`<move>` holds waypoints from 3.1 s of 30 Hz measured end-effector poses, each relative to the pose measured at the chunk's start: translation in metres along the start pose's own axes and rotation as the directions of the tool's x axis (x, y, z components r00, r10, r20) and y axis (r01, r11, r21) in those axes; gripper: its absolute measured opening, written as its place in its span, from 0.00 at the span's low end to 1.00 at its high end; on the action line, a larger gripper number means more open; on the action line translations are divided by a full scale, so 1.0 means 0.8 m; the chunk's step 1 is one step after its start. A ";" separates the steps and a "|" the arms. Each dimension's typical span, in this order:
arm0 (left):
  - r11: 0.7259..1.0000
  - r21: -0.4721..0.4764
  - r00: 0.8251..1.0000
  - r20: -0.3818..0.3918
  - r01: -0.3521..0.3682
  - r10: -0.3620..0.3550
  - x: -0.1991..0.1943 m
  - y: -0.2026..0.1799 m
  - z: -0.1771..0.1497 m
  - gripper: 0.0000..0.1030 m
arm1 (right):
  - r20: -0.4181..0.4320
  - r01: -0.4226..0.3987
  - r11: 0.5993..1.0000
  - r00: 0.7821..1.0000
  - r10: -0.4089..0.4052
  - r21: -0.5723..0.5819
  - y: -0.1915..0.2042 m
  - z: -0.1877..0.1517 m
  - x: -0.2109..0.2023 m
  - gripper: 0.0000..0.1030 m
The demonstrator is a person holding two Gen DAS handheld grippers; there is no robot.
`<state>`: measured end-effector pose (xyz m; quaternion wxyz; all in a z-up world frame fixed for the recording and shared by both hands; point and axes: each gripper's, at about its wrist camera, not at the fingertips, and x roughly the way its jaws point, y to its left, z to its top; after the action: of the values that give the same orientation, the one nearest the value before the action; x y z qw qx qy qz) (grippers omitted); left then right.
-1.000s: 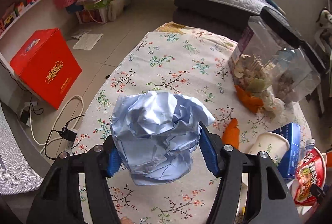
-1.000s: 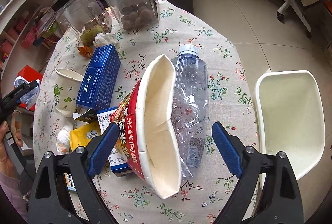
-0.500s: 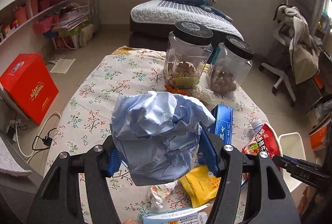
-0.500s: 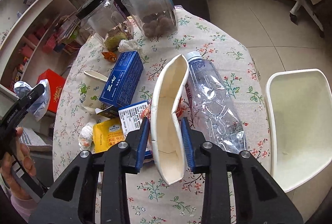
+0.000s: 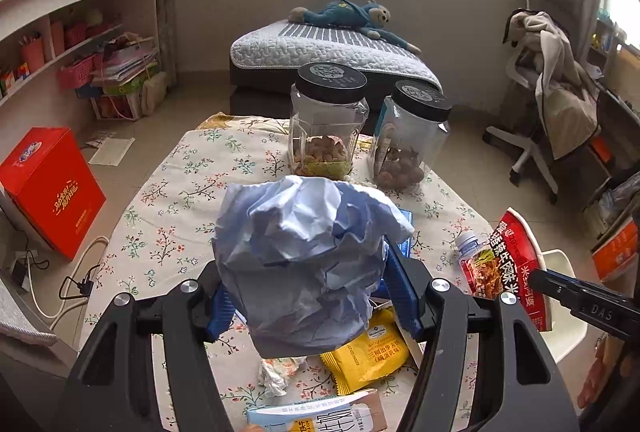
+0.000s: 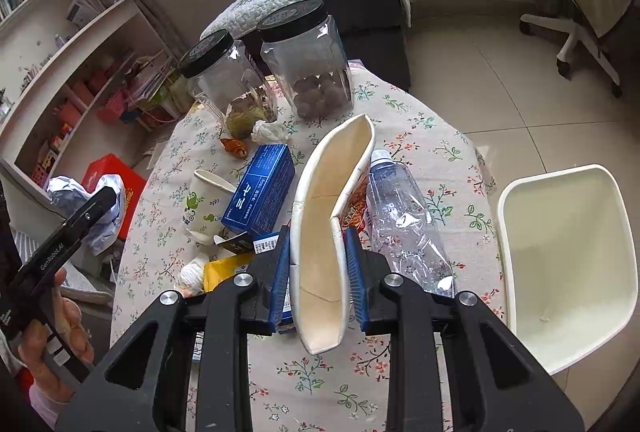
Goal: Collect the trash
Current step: 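Drop the noodle cup into the white bin with right tool while left tool lifts ball, then move the paper ball over the white bin and open the left tool, then grasp the white tissue bundle with left tool while right tool approaches the white box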
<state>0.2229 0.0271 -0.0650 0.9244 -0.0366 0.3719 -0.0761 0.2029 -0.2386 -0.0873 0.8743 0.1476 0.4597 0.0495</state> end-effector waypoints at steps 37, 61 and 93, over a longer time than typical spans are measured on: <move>0.930 0.162 0.942 -0.118 0.330 -0.314 -0.001 -0.321 -0.044 0.61 | 0.182 0.419 0.805 0.830 -0.527 0.421 -0.266 0.005 -0.169 0.89; 0.898 0.195 0.910 -0.221 0.393 -0.351 0.037 -0.472 -0.047 0.78 | 0.235 0.422 0.684 0.723 -0.650 0.595 -0.338 -0.020 -0.250 0.93; 0.999 0.003 0.992 0.116 -0.053 0.052 -0.062 -0.234 -0.046 0.91 | 0.358 0.499 0.863 0.793 -0.493 0.081 -0.090 -0.022 -0.154 0.93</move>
<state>0.1408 -0.1492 -0.0344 0.9463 -0.0284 0.3180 -0.0504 0.1147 -0.3311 -0.0213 0.9280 0.0209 0.3100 -0.2056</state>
